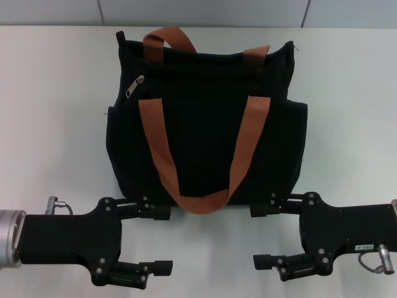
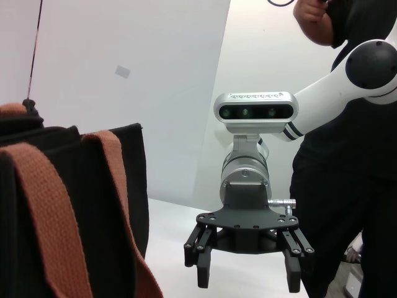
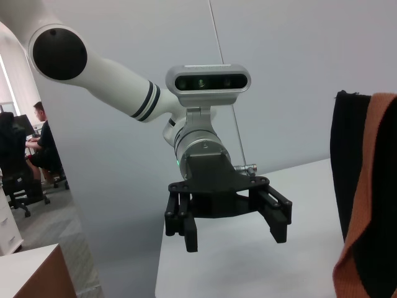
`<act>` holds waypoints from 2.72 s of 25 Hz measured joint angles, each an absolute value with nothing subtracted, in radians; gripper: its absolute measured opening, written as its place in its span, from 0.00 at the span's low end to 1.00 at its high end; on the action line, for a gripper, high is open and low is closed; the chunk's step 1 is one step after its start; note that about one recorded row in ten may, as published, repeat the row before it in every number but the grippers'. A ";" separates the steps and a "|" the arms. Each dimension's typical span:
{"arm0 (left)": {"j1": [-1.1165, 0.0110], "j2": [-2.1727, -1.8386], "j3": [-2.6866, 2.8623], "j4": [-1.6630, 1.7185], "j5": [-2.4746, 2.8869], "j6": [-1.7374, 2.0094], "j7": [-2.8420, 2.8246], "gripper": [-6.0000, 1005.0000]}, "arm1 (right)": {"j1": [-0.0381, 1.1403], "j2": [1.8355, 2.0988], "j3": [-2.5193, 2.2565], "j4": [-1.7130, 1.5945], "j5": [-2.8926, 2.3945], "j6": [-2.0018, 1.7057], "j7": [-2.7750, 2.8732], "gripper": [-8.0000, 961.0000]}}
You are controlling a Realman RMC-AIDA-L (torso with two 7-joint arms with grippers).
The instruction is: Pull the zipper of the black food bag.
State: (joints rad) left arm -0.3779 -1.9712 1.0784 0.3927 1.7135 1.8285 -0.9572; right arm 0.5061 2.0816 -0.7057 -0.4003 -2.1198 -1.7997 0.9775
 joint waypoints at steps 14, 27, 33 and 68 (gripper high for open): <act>-0.374 -1.971 1.078 0.393 1.713 1.828 -0.957 0.82 | 0.506 2.082 -0.706 -0.400 -2.120 -1.796 0.977 0.85; -0.393 -2.007 0.804 0.398 1.698 1.996 -0.911 0.82 | 0.506 2.082 -0.703 -0.400 -2.111 -1.792 0.969 0.85; -0.389 -2.026 0.594 0.389 1.595 1.977 -0.907 0.82 | 0.503 2.081 -0.700 -0.402 -2.110 -1.791 0.968 0.85; -0.511 -2.005 0.454 0.449 1.865 1.517 -0.710 0.82 | 0.502 2.079 -0.677 -0.408 -2.109 -1.784 0.972 0.85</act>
State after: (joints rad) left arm -0.5112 -2.0049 0.4537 0.4487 1.8645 1.5166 -0.7101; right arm 0.5016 2.0790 -0.6768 -0.4080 -2.1087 -1.7844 0.9719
